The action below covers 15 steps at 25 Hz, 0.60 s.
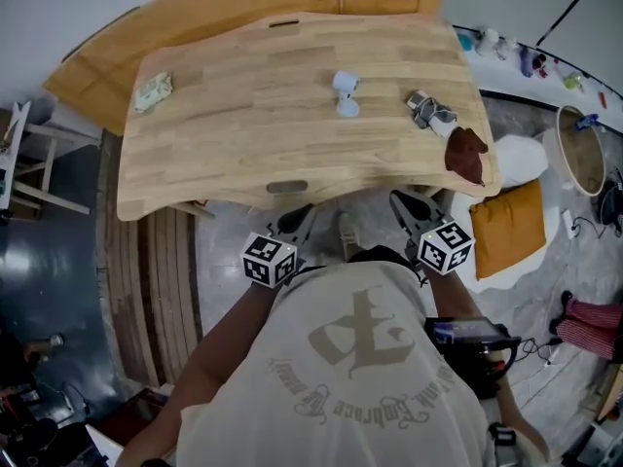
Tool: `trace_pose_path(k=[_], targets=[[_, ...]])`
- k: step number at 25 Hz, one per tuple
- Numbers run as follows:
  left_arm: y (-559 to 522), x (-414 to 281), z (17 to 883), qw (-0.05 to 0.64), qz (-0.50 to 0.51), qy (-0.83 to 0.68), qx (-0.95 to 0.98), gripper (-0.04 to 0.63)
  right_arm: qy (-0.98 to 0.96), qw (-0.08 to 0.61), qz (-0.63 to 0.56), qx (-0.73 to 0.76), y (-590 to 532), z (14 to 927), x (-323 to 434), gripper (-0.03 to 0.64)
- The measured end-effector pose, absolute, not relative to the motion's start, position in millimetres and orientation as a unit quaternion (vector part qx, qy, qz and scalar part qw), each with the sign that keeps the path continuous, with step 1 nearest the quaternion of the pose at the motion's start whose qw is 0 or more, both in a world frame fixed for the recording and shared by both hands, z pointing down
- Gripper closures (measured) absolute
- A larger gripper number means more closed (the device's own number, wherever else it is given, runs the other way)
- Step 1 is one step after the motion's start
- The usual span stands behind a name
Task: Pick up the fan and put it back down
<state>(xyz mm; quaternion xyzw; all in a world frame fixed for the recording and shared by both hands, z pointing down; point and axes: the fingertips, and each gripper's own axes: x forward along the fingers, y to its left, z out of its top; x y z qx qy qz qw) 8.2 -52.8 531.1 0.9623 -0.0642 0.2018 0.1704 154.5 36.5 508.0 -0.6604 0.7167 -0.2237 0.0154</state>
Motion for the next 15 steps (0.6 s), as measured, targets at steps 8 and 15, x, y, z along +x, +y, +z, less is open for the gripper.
trace_pose_path(k=[8,15], targets=[[-51,-7,530,0.171,0.200,-0.073,0.962,0.584,0.726,0.014,-0.218,-0.652,31,504,138,0.603],[-55,-16,528,0.172,0.191,-0.083,0.963,0.584,0.729,0.008,-0.215,-0.649,26,503,135,0.603]])
